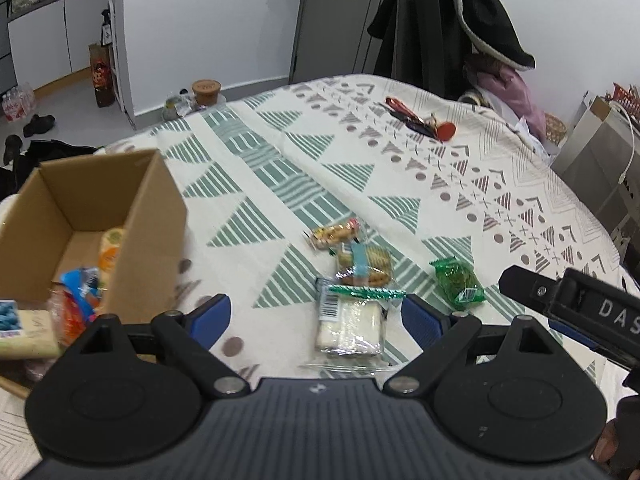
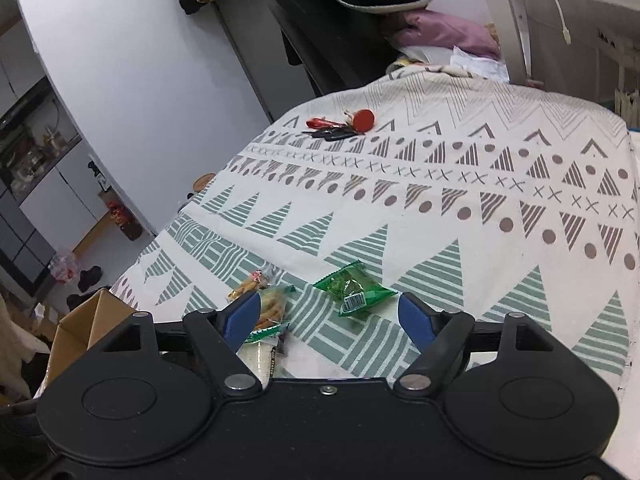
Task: Organize snacks
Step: 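Move both tools back over the remaining snacks, then grasp the clear-wrapped white bread with the left tool while the right tool grasps the green candy, then carry the white bread and green candy into the cardboard box and open both tools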
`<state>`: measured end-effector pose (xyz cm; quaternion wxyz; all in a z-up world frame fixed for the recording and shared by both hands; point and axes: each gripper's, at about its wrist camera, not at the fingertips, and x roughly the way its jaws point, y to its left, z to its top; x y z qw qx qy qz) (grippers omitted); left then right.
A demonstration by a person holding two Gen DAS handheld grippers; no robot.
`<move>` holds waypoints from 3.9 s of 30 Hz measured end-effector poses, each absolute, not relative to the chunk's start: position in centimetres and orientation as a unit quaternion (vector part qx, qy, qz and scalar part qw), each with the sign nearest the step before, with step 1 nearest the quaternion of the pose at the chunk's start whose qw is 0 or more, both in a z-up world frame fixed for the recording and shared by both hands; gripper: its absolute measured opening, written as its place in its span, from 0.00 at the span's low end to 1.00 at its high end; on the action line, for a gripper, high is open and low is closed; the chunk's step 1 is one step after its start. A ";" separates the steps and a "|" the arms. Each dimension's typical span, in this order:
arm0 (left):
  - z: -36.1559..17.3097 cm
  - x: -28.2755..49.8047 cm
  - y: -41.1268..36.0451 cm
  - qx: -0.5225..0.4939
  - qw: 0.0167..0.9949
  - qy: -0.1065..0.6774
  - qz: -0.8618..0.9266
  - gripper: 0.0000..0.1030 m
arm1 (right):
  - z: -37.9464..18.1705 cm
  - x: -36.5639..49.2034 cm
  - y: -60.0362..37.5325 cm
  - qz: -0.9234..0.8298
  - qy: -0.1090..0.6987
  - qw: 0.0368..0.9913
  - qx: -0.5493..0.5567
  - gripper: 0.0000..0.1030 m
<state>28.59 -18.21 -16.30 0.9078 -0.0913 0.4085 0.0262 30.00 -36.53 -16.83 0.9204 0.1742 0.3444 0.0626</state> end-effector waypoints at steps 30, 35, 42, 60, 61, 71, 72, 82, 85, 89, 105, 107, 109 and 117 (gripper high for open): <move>-22.0 32.8 -17.6 -0.136 0.872 0.469 0.032 0.43 | -20.6 35.3 -34.2 0.044 0.383 0.916 0.115 0.72; -21.0 32.1 -16.5 -0.138 0.877 0.459 0.039 0.43 | -20.6 36.4 -33.2 0.035 0.381 0.920 0.080 0.72; -18.9 32.0 -15.0 -0.139 0.886 0.439 0.045 0.42 | -20.6 37.4 -32.9 0.033 0.381 0.922 0.060 0.72; -14.9 30.0 -12.8 -0.127 0.903 0.405 0.072 0.42 | -20.3 36.0 -32.4 0.069 0.411 0.906 0.071 0.27; -14.6 29.9 -12.6 -0.127 0.903 0.403 0.074 0.42 | -20.0 35.8 -32.3 0.072 0.408 0.907 0.073 0.27; -12.1 28.1 -10.0 -0.127 0.911 0.380 0.096 0.42 | -17.3 34.2 -29.9 0.107 0.379 0.915 0.082 0.27; -11.9 27.9 -9.6 -0.127 0.912 0.377 0.099 0.42 | -17.0 34.0 -29.5 0.110 0.376 0.916 0.083 0.27; -10.3 26.2 -5.7 -0.134 0.914 0.360 0.129 0.42 | -14.1 31.9 -25.4 0.150 0.350 0.922 0.078 0.27; -9.9 25.7 -4.4 -0.138 0.914 0.354 0.139 0.42 | -13.2 31.0 -23.8 0.165 0.339 0.924 0.067 0.27; -9.4 25.0 -2.7 -0.143 0.915 0.346 0.150 0.42 | -12.6 30.1 -21.5 0.179 0.332 0.924 0.059 0.27; -9.8 23.7 3.2 -0.178 0.909 0.340 0.162 0.42 | -12.0 28.5 -15.1 0.214 0.316 0.924 0.037 0.27; -10.1 23.8 3.7 -0.184 0.908 0.341 0.158 0.42 | -12.2 28.6 -14.4 0.214 0.316 0.923 0.034 0.27; -10.4 24.2 4.1 -0.188 0.908 0.342 0.153 0.42 | -12.3 28.6 -13.9 0.216 0.316 0.923 0.033 0.27; -12.1 26.1 5.2 -0.206 0.905 0.349 0.131 0.42 | -13.2 29.3 -12.4 0.217 0.319 0.922 0.024 0.27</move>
